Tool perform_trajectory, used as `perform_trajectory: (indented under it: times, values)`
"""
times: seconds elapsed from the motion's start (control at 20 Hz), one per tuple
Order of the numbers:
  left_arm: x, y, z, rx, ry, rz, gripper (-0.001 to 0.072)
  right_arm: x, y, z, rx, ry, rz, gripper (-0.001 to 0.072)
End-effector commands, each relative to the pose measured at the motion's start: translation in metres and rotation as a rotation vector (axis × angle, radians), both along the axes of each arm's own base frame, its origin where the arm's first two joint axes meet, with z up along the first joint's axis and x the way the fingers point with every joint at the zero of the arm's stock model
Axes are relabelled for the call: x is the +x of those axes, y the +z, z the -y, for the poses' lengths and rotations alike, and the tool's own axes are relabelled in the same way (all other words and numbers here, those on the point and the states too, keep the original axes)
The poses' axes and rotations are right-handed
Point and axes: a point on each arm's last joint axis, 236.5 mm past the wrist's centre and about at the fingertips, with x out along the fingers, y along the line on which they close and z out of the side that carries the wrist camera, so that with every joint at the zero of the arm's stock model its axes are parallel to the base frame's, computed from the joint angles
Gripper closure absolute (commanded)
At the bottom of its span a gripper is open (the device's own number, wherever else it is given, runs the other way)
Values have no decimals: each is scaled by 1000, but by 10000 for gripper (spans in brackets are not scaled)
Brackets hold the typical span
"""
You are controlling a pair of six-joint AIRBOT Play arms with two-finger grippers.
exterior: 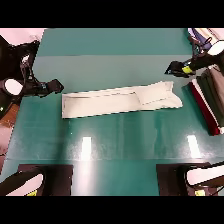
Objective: Fold the shirts.
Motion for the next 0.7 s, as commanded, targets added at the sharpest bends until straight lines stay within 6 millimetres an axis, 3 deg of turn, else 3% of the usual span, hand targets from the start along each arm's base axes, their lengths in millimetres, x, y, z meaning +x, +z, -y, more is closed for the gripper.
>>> perform_trajectory:
  times: [0.0, 0.05, 0.15, 0.35, 0.65]
  values:
    - [-18, 0, 8, -6, -47, -94, 533, -29, -4, 26, 76, 52, -124, 87]
    - [-25, -4, 9, -5, -61, -128, 675, -37, -13, 38, 105, 34, -170, 1]
    - [-41, -12, 12, -5, -92, -201, 672, -43, -29, 52, 193, 6, -226, 1]
    - [-65, -21, 18, -17, -125, -301, 672, -45, -57, 57, 358, -18, -288, 2]
    - [-68, -17, 37, -67, -161, -305, 680, -49, -98, 39, 413, 44, -369, 6]
